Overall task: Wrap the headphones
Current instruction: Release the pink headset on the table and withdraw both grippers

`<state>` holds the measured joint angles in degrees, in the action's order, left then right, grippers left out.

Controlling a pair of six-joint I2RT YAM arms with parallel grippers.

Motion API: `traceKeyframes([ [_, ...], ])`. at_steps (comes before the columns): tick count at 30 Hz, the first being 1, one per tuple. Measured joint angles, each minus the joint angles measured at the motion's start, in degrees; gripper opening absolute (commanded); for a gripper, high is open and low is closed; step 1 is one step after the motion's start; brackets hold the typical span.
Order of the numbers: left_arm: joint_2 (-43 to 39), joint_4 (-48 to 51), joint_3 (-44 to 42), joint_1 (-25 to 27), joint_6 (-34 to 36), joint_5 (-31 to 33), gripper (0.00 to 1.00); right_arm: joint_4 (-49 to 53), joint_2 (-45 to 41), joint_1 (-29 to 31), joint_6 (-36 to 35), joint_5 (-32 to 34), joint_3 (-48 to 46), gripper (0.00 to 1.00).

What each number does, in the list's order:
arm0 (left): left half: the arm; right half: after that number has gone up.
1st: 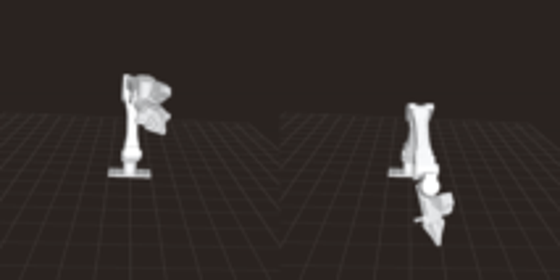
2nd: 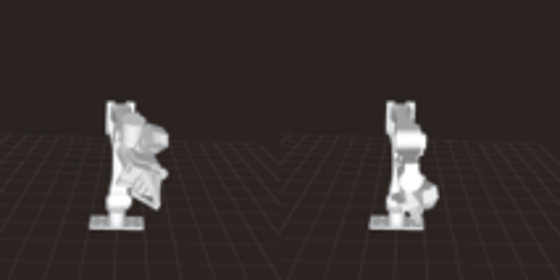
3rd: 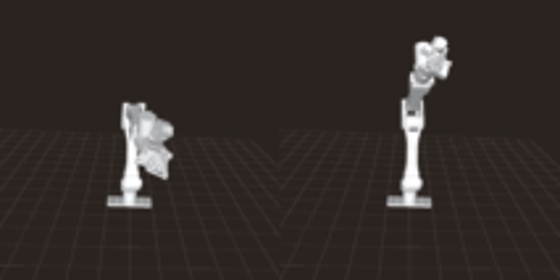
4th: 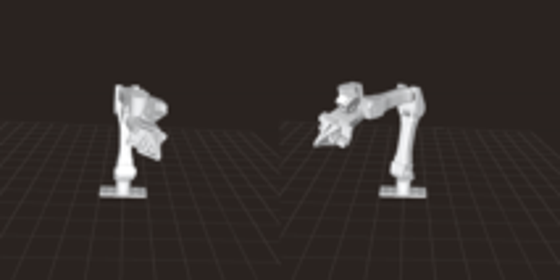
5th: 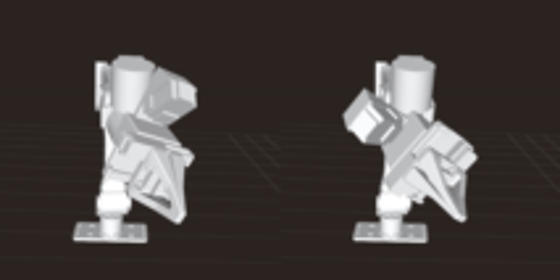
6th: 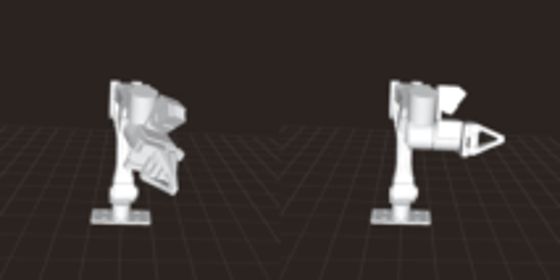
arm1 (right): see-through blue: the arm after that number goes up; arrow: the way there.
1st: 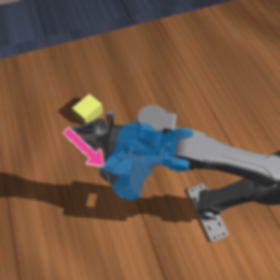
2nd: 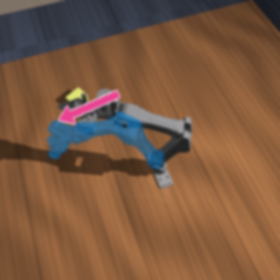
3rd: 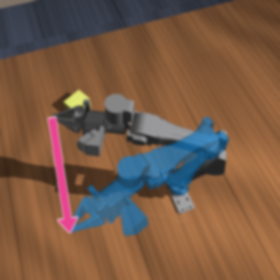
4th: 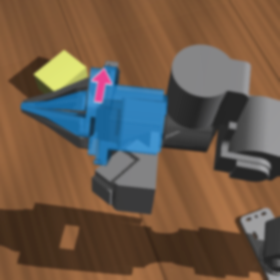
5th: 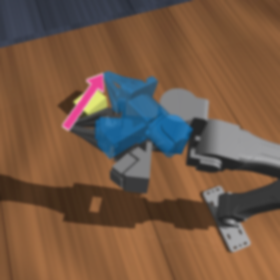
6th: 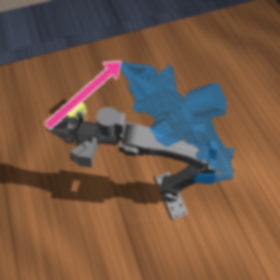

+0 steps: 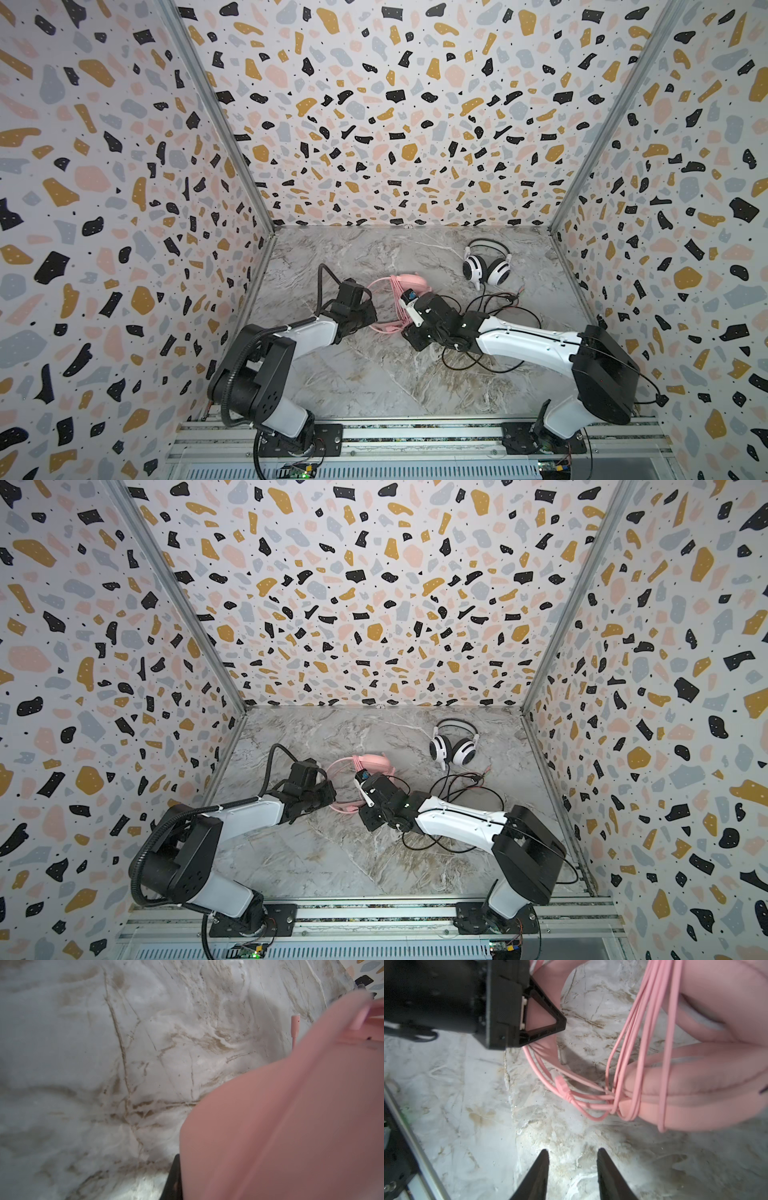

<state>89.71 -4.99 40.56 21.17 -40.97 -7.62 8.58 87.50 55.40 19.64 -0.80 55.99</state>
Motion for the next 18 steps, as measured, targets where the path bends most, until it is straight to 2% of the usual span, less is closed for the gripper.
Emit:
traceKeyframes([
  [7,9.6,-0.5,8.0,-6.0,0.1,-3.0,0.04,-2.7,-14.1,-1.2,1.1,1.7,-8.8,0.41],
  [15,24.2,-1.6,23.6,-11.8,-1.9,-5.6,0.07,-2.4,-27.9,-8.6,3.4,3.1,-19.6,0.41],
  [17,27.6,-1.4,28.2,-12.7,-2.5,-5.8,0.11,-1.9,-30.3,-10.1,3.7,3.2,-21.3,0.41],
  [18,29.3,-1.4,30.6,-13.2,-2.8,-6.0,0.17,-1.4,-31.5,-10.8,3.8,3.1,-22.1,0.41],
])
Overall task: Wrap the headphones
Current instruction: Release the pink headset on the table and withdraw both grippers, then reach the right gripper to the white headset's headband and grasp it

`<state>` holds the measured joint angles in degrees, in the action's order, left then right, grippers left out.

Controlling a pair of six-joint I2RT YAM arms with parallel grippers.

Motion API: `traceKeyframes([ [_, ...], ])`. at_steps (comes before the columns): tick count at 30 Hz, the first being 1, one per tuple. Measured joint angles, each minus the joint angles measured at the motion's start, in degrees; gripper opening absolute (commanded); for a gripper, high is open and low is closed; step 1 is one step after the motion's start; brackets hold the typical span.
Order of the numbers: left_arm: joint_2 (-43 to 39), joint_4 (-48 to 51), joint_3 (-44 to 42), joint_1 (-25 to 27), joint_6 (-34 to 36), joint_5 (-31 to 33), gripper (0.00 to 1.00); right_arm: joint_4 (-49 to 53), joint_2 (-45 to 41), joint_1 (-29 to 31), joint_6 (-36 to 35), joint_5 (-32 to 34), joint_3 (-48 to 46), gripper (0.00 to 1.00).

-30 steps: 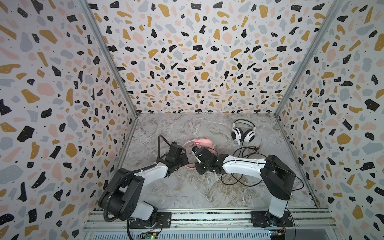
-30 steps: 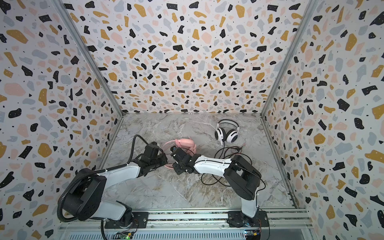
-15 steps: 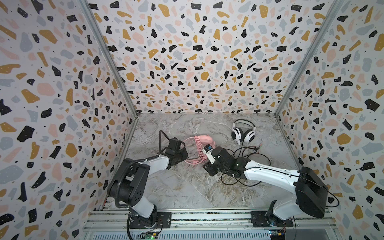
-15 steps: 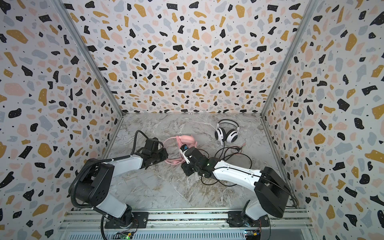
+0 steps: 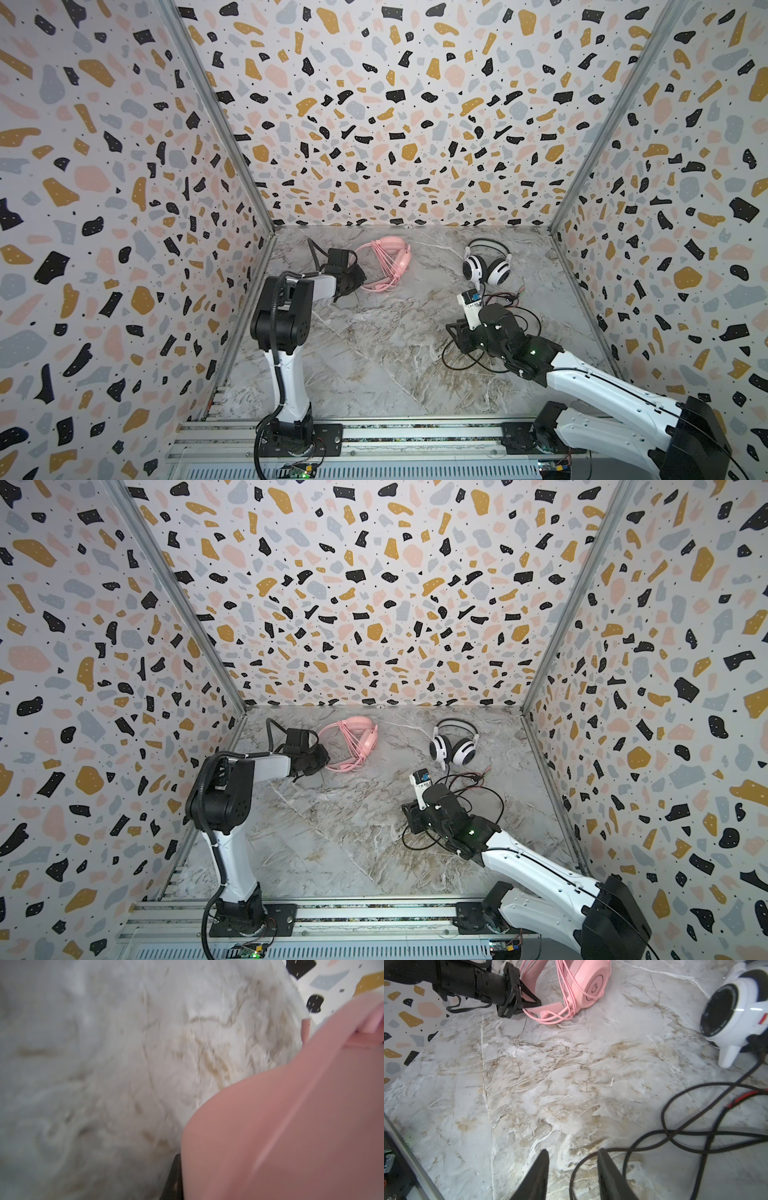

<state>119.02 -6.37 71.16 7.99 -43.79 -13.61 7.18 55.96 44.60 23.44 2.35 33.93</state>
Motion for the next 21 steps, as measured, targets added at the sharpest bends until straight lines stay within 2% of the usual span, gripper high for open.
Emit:
traceKeyframes([
  [4,2.6,-0.2,4.1,-1.0,-1.7,-1.0,0.35,1.0,-3.9,-2.9,0.5,-0.4,-2.1,0.41],
  [9,-0.8,-0.5,0.3,-1.4,-2.5,-1.3,0.47,1.1,-5.2,-8.8,0.7,-2.2,-4.3,0.43],
  [11,-3.4,0.0,-2.1,-1.4,-2.2,-1.5,0.54,1.2,-5.2,-11.9,0.7,-3.0,-4.7,0.46],
  [14,-8.8,1.1,-5.7,-1.4,-0.9,-1.0,0.67,0.4,-5.2,-18.0,0.7,-3.2,-4.8,0.58],
  [16,-13.8,2.8,-8.0,-1.4,0.5,-0.2,0.68,-1.1,-4.6,-22.4,0.7,-3.1,-4.8,0.63],
  [21,-27.6,5.8,-14.4,-1.4,4.2,1.7,0.67,-7.1,-0.8,-32.3,0.9,-3.0,-4.7,0.68],
])
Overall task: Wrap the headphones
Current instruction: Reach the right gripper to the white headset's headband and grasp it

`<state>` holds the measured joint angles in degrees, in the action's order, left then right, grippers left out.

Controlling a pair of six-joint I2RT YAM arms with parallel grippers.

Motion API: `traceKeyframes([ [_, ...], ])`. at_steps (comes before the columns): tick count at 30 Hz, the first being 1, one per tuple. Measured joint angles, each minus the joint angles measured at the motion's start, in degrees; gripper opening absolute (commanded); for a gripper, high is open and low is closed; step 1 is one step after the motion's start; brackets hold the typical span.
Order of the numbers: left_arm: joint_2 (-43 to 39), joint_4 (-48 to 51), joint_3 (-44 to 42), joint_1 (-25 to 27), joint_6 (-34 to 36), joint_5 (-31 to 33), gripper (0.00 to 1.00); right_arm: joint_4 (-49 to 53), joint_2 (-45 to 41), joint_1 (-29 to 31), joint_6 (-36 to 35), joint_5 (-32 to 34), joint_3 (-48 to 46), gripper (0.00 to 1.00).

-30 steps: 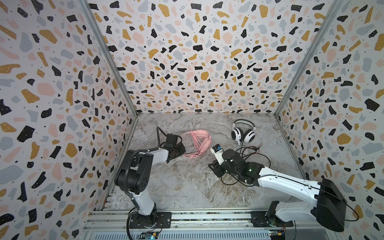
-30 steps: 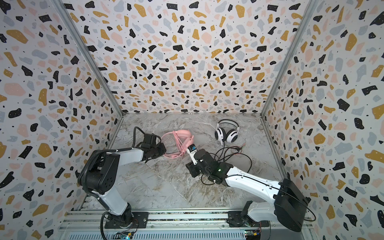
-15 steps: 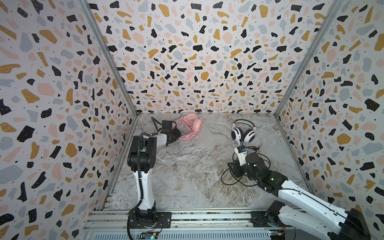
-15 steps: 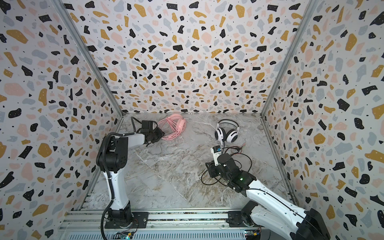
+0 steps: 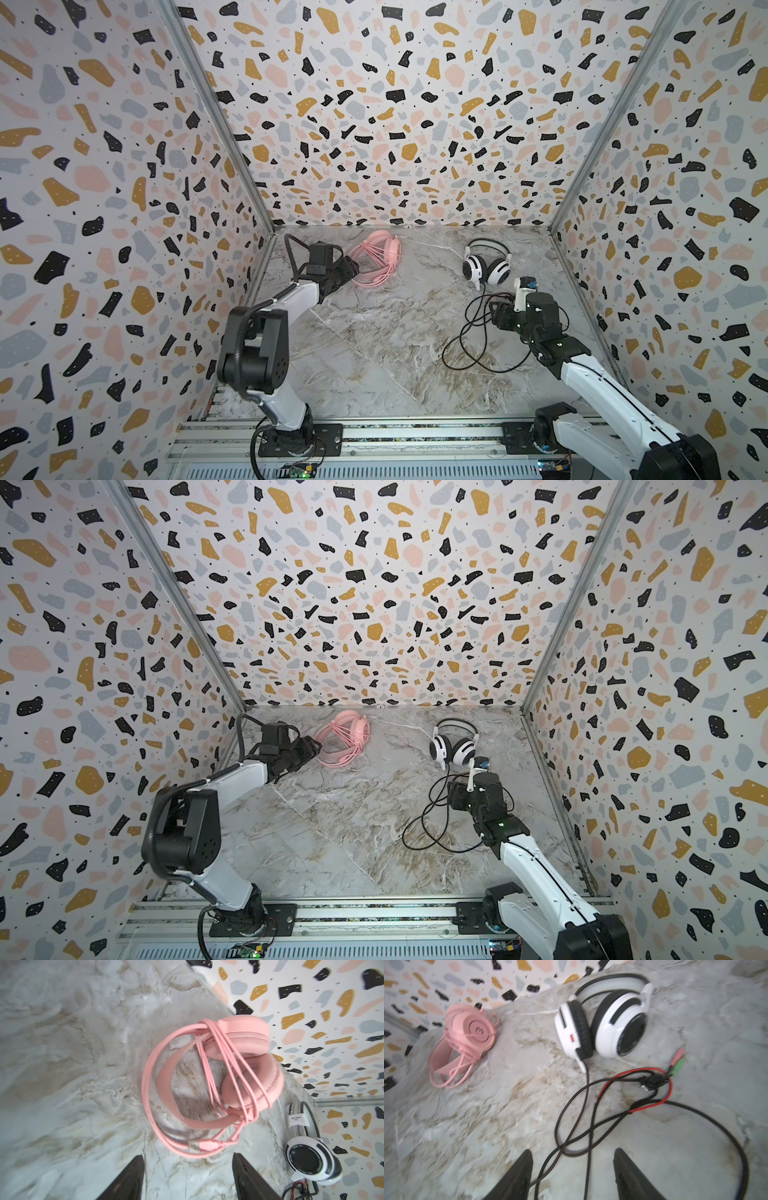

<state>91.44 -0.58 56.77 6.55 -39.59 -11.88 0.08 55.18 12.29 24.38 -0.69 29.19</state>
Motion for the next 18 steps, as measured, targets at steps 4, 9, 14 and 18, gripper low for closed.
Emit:
traceKeyframes([
  [4,-10.2,4.0,-4.0,0.1,2.9,0.1,0.67,-5.2,7.4,-6.5,1.2,-1.5,2.0,0.7],
  [9,-16.6,9.9,-4.3,0.3,8.0,-1.1,0.66,-6.9,24.1,-12.8,1.5,-5.7,14.5,0.75],
  [14,-19.0,13.7,-5.8,0.3,13.7,-1.1,0.66,-4.2,40.2,-17.0,1.8,-10.8,32.4,0.85],
  [18,-19.3,16.6,-7.4,0.3,16.2,-1.4,0.66,0.2,51.4,-17.1,2.0,-14.3,44.4,0.87],
])
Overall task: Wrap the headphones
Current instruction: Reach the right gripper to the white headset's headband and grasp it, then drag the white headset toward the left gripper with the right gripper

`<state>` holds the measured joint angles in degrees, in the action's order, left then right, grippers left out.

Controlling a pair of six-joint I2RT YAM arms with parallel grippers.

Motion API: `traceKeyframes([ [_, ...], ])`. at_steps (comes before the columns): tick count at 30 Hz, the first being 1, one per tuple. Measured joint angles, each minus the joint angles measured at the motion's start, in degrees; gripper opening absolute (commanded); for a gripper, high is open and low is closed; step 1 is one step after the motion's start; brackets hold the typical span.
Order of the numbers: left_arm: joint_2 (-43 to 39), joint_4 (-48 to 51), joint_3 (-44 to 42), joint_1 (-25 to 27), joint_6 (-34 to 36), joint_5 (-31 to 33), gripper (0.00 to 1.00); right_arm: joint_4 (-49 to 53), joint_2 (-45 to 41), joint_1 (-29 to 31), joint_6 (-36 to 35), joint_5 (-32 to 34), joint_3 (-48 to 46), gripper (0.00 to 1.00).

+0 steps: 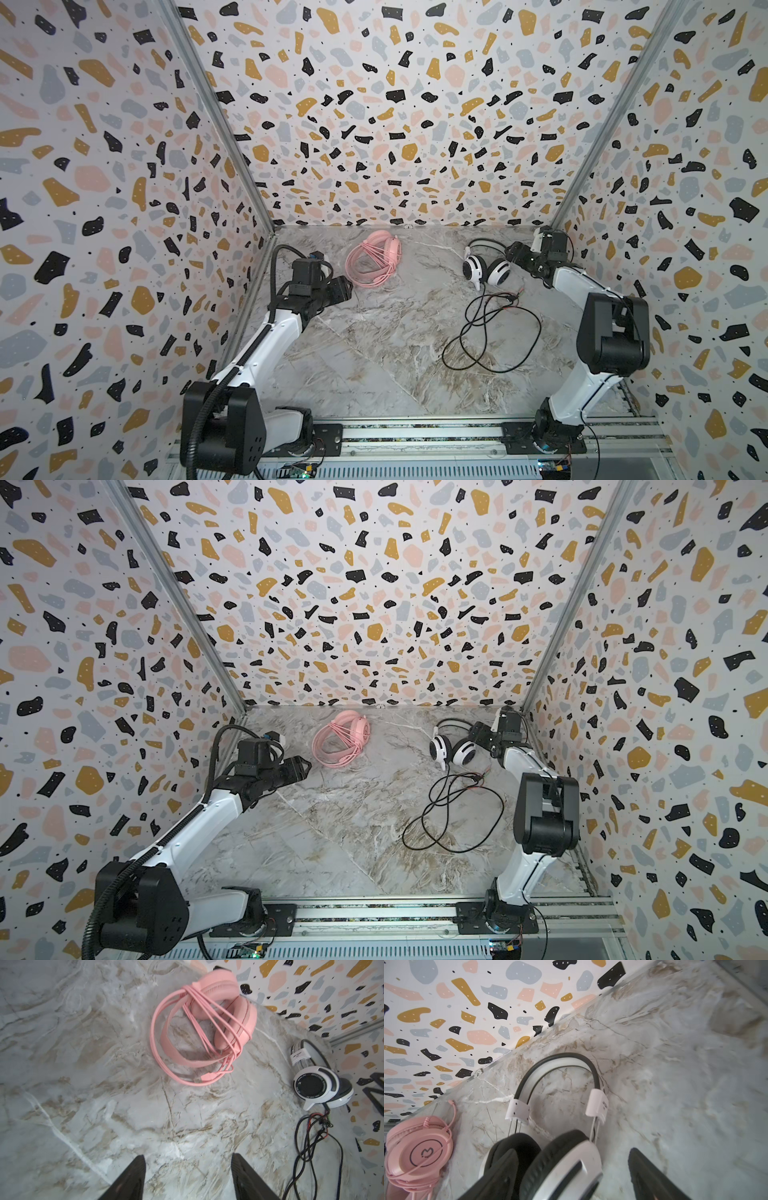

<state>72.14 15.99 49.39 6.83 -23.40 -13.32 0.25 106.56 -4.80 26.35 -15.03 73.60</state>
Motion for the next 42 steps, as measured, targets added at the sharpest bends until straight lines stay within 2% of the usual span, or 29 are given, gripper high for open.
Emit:
traceKeyframes([
  [6,-1.4,0.7,-0.5,0.0,1.8,-0.3,0.66,8.1,11.0,1.3,-0.3,-1.3,9.9,0.89],
  [11,-1.6,1.6,-1.2,-0.1,3.2,-0.9,0.66,14.4,16.1,3.9,-2.1,-0.2,19.2,0.88],
  [18,-1.8,2.1,-1.2,-0.4,3.6,-1.1,0.66,19.5,18.6,5.6,-4.4,0.6,23.8,0.76],
  [20,-2.0,2.1,-1.2,-0.4,3.6,-1.1,0.66,20.1,18.6,5.8,-5.0,1.2,23.6,0.67],
  [23,-2.3,2.1,-1.4,-0.4,3.6,-1.3,0.66,19.0,16.2,5.9,-5.7,3.5,20.5,0.53],
  [27,-2.3,2.0,-1.6,-0.4,3.6,-1.4,0.66,18.7,9.4,7.0,-6.5,6.6,12.0,0.34],
  [31,-2.4,2.0,-2.1,-0.4,3.6,-1.4,0.66,18.1,3.2,8.4,-6.8,7.6,5.1,0.27],
  [42,-3.5,1.1,-2.3,0.6,3.0,-2.2,0.66,8.4,-18.3,15.7,-8.1,10.4,-14.5,0.23],
])
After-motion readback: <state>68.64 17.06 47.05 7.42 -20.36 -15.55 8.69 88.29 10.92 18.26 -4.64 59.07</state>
